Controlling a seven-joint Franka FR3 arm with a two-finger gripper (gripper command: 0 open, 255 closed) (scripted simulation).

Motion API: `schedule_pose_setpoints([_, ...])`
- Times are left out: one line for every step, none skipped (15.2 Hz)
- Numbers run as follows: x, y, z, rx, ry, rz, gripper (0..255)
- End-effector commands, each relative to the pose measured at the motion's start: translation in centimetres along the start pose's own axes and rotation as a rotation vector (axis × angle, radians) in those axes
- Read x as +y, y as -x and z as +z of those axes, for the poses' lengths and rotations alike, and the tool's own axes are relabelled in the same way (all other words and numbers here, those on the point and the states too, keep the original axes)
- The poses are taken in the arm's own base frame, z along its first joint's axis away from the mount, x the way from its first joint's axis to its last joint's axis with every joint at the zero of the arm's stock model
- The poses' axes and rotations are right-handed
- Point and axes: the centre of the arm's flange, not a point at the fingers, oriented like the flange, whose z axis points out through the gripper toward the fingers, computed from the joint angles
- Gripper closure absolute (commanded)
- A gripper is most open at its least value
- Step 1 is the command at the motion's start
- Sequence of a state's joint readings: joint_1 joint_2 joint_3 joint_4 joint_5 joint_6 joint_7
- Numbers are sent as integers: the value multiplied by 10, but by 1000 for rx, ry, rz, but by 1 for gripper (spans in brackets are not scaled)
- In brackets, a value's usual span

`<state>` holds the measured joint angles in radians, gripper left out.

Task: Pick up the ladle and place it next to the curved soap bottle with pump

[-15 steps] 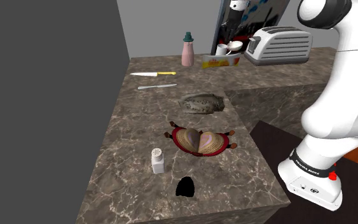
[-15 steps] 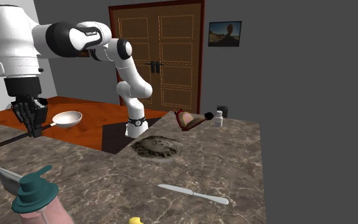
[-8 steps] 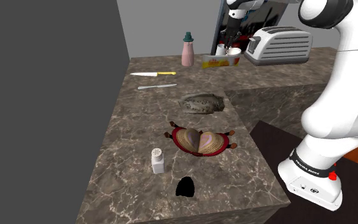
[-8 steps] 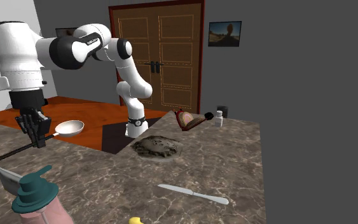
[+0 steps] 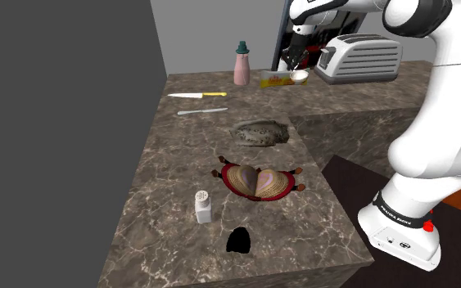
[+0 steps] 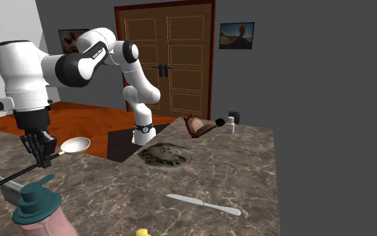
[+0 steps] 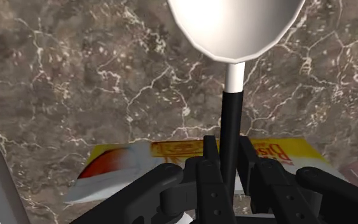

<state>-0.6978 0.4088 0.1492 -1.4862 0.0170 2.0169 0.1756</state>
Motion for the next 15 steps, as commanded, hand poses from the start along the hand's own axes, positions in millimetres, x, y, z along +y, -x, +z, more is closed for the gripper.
schedule_pose_setpoints([0, 2, 11, 1, 0, 0, 255])
schedule_pose_setpoints([1, 2, 16, 1, 0, 0, 255])
schedule_pose_setpoints([1, 3, 21, 1, 0, 0, 255])
schedule_pose_setpoints([2, 3, 26, 1, 0, 0, 255])
schedule_pose_setpoints([2, 4, 32, 1, 0, 0, 255])
schedule_pose_setpoints([3, 5, 37, 1, 0, 0, 255])
schedule_pose_setpoints([3, 5, 42, 1, 0, 0, 255])
schedule_pose_setpoints([4, 6, 47, 1, 0, 0, 255])
schedule_pose_setpoints([4, 6, 53, 1, 0, 0, 255])
schedule_pose_setpoints([5, 7, 58, 1, 0, 0, 255])
schedule_pose_setpoints([5, 7, 63, 1, 0, 0, 255])
schedule_pose_setpoints([6, 8, 68, 1, 0, 0, 255])
schedule_pose_setpoints([6, 9, 73, 1, 0, 0, 255])
schedule_pose_setpoints([7, 9, 79, 1, 0, 0, 255])
schedule_pose_setpoints([7, 10, 84, 1, 0, 0, 255])
